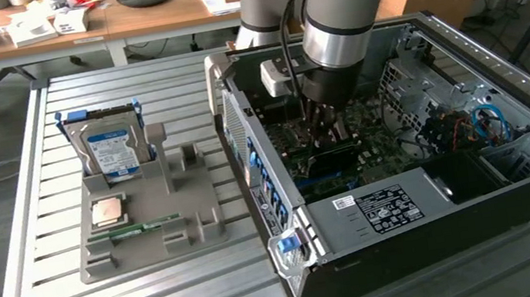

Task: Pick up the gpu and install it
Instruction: 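Press down on the gpu until it lock into place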

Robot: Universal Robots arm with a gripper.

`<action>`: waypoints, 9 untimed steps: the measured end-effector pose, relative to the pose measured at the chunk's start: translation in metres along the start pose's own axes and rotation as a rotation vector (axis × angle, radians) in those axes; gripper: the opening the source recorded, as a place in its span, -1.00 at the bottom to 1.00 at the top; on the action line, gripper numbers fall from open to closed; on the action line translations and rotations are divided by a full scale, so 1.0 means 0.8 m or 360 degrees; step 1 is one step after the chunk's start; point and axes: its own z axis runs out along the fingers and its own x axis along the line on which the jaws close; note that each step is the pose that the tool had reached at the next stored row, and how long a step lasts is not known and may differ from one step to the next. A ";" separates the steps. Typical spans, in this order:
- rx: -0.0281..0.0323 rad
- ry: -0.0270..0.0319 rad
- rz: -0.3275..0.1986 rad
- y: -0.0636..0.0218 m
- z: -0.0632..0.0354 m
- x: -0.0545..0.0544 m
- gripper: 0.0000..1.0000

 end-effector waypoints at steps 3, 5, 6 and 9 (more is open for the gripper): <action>-0.00001 0.00000 0.0000 0.000 0.001 0.000 -0.79; -0.00003 0.00006 0.0000 0.000 0.001 0.000 -0.79; -0.00003 0.00006 0.0000 0.000 0.001 0.000 -0.79; -0.00002 0.00002 0.0000 0.000 0.002 0.000 -0.79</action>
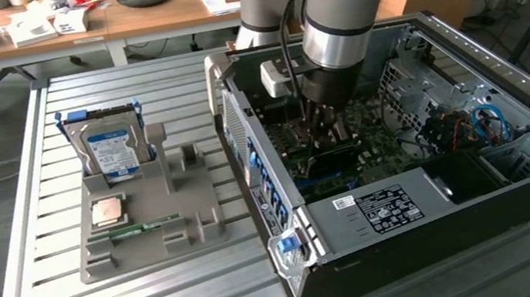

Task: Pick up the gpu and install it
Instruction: 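Press down on the gpu until it lock into place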

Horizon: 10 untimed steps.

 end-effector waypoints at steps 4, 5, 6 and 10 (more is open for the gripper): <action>0.00012 -0.00026 0.0000 0.000 0.002 0.000 -0.79; 0.00013 -0.00026 0.0000 0.000 0.003 0.000 -0.79; 0.00009 -0.00014 0.0000 0.000 0.003 0.000 -0.79; 0.00001 0.00000 0.0000 0.000 0.003 0.000 -0.79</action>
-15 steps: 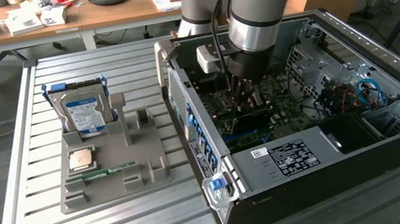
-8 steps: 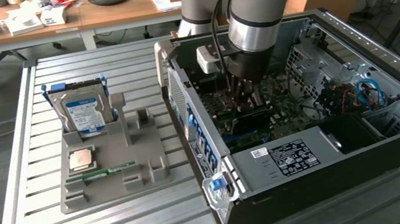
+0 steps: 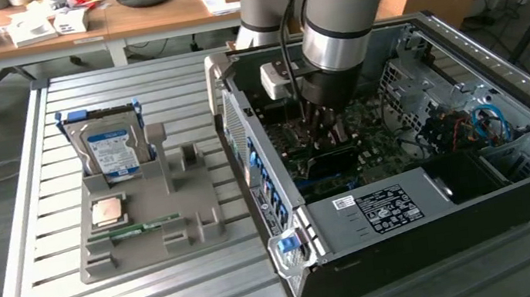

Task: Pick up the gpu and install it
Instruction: 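Press down on the gpu until it lock into place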

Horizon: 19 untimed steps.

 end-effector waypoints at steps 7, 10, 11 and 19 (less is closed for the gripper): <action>0.00001 0.00000 0.0000 0.002 0.001 0.000 -0.79; 0.00000 -0.00002 0.0000 0.002 0.001 0.000 -0.79; 0.00001 -0.00002 0.0000 0.002 0.001 0.000 -0.79; 0.00002 -0.00003 0.0000 0.002 -0.013 -0.001 -0.79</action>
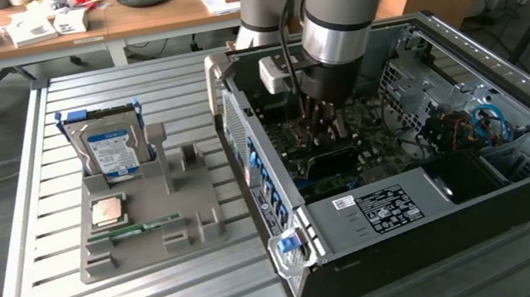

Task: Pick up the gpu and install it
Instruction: 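Press down on the gpu until it lock into place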

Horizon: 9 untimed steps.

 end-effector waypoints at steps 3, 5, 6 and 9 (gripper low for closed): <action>0.00000 -0.00001 0.0000 0.000 -0.009 0.000 -0.79; 0.00000 0.00000 0.0000 0.000 -0.015 -0.001 -0.79; -0.00001 0.00000 0.0000 0.000 -0.017 -0.001 -0.79; 0.00000 0.00001 0.0000 0.000 -0.026 -0.001 -0.79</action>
